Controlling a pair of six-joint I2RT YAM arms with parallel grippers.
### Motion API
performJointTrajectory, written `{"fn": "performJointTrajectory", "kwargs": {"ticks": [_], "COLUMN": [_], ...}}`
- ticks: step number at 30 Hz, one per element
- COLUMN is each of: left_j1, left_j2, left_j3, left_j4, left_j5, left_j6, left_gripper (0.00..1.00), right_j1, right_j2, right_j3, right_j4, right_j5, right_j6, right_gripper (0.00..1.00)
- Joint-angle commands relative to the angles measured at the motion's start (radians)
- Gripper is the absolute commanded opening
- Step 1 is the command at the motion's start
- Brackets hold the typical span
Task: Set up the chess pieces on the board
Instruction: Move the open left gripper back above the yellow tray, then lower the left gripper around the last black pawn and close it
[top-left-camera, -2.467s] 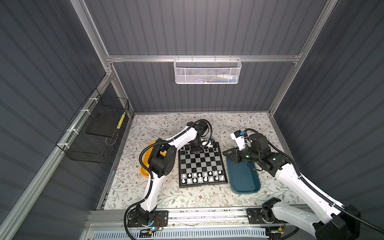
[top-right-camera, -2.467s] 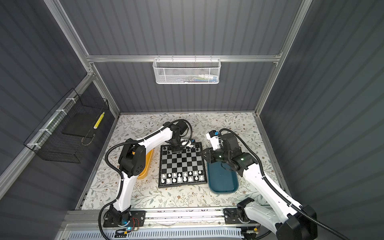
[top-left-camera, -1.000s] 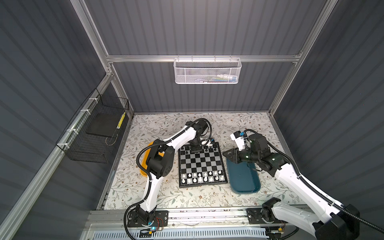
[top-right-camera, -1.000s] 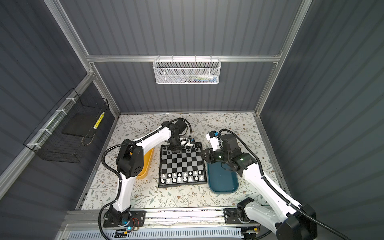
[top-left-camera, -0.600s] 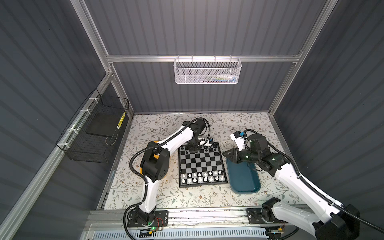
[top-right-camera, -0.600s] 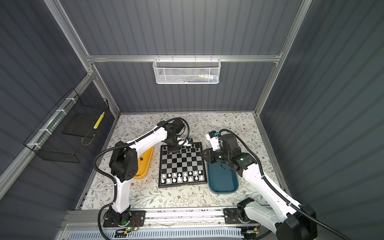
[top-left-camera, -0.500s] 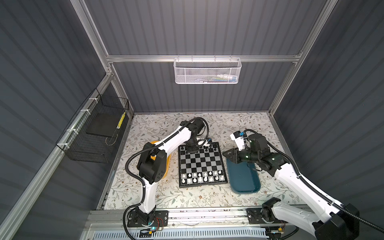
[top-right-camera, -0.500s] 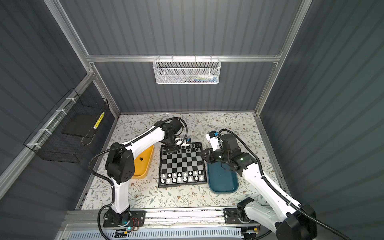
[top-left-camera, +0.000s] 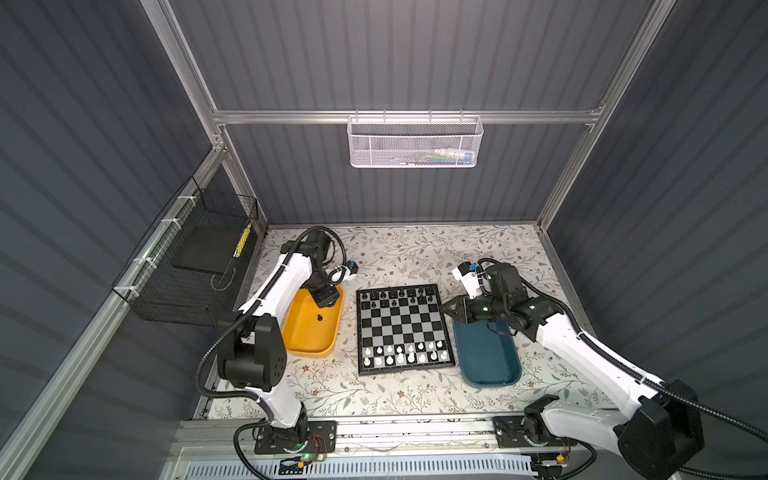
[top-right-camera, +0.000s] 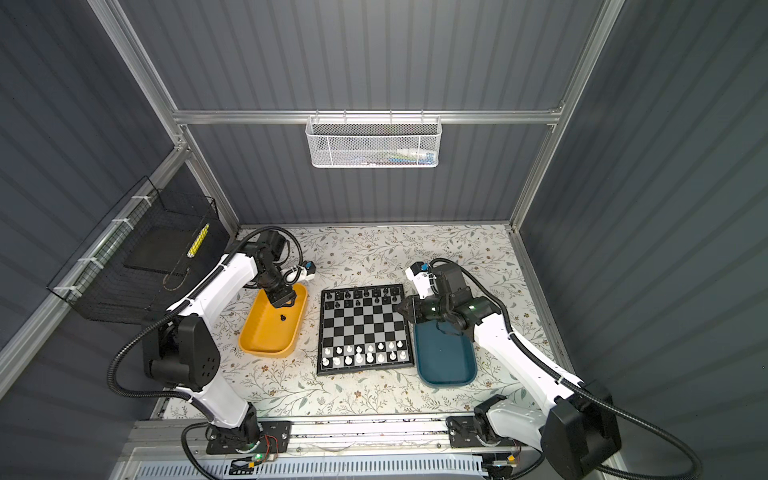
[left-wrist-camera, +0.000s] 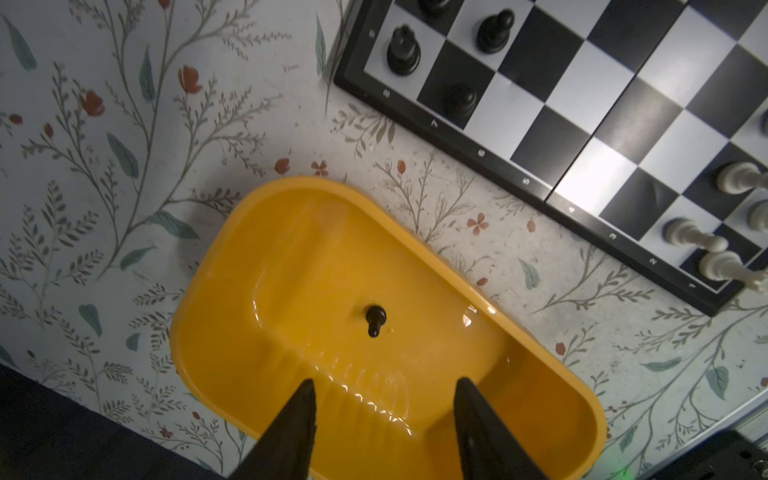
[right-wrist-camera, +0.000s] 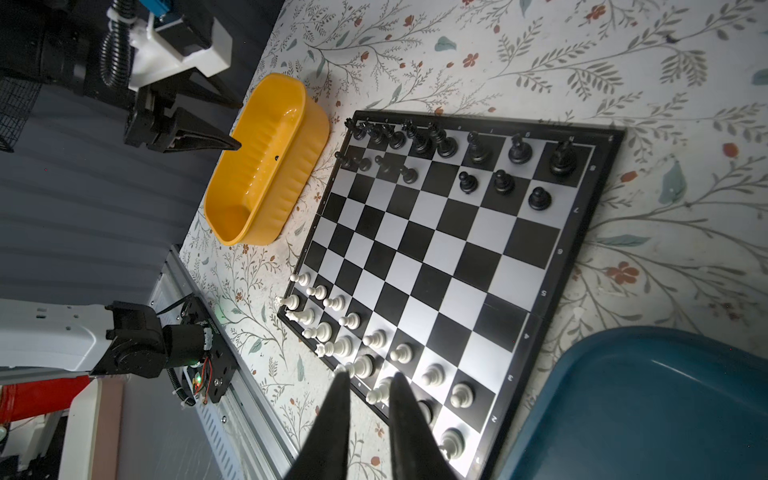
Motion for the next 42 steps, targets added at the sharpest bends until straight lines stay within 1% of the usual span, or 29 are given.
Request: {"fn": "performJointTrajectory", "kwargs": {"ticks": [1,3,8,11,15,18,28,33,42], "left_j1": [0.053,0.08,0.143,0.156,0.157,0.157,0.156,0.155,0.148], "left_j2": [-0.022,-0.023,0.003,0.011,0.026,0.046,0.101,0.12,0.124], "left_j3": [-0.064,-0.085,-0.122,-0.149,-0.17,-0.176,-0.19,-0.184,-0.201], "left_j4": [0.003,0.021,0.05,0.098,0.136,0.157,0.197,0.202,0.213], "left_j5": [0.036,0.034,0.052,0.051,0.06,0.074,0.095,0.105,0.093], "left_j6": [0.032,0.039,0.042,0.037,0.023,0.013,0.005,-0.003,0.001], "left_gripper": [0.55,0.55,0.53,0.53,0.53,0.52,0.4,0.37,0.36], "right_j1": [0.005,0.006,0.007,0.007,0.008,0.009,0.011,0.012,0.012], "right_j2": [0.028,0.046,0.056,0.056,0.06,0.062,0.059,0.063,0.059], "right_j3": [0.035,0.046,0.055,0.052,0.053,0.054,0.045,0.049,0.045], "right_j4": [0.022,0.024,0.026,0.022,0.02,0.023,0.026,0.024,0.025], "right_j5": [-0.045,-0.052,-0.047,-0.044,-0.045,-0.049,-0.043,-0.044,-0.044], "right_j6": [-0.013,-0.013,-0.013,-0.015,-0.015,-0.015,-0.008,-0.009,-0.009], "right_gripper": [0.16,0.16,0.24,0.26,0.28,0.26,0.26,0.26,0.26]}}
